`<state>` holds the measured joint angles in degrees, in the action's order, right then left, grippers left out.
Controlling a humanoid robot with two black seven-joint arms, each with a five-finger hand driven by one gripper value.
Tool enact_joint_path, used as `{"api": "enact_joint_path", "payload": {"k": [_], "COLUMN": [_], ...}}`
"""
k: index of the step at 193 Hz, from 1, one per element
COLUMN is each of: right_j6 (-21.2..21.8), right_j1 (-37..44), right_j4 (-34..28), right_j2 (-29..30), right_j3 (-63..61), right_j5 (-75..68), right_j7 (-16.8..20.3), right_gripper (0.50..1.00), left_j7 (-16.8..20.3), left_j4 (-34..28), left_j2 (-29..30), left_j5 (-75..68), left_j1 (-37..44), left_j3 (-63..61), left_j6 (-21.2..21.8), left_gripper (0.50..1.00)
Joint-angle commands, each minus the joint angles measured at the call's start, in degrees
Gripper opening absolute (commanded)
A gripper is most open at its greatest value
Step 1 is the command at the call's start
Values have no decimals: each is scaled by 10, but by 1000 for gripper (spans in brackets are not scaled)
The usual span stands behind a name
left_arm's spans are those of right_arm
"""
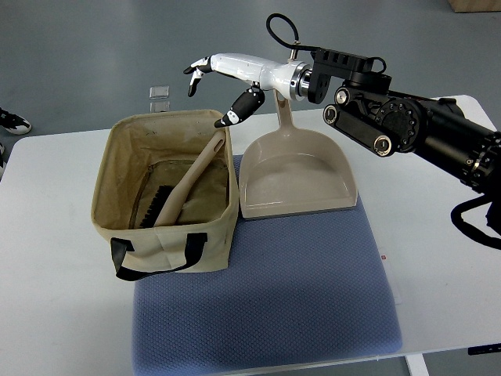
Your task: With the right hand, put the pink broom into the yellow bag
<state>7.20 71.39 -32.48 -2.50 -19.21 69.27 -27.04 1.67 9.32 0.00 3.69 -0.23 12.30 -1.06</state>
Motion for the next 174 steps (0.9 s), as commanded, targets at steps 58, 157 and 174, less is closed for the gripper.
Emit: {"api": "enact_joint_path", "payload": {"k": [58,157,174], "right_j6": [-25,-31,-38], "right_j1": [-152,-232,-231], "right_j4": [5,10,10], "right_j2": [-15,-15,-14], "right_j3": [-152,-287,-291], "right_j5": [-304,-498,-498], "right_j7": [2,2,2], "right_gripper": [913,928,930], "left_j7": [0,0,0], "left_j4": [0,0,0], "left_j2": [0,0,0], "left_j5": [0,0,0], "left_j1": [1,0,1], "left_j3": [0,0,0], "left_j6": [0,0,0], "left_gripper": [1000,1000,1000]}}
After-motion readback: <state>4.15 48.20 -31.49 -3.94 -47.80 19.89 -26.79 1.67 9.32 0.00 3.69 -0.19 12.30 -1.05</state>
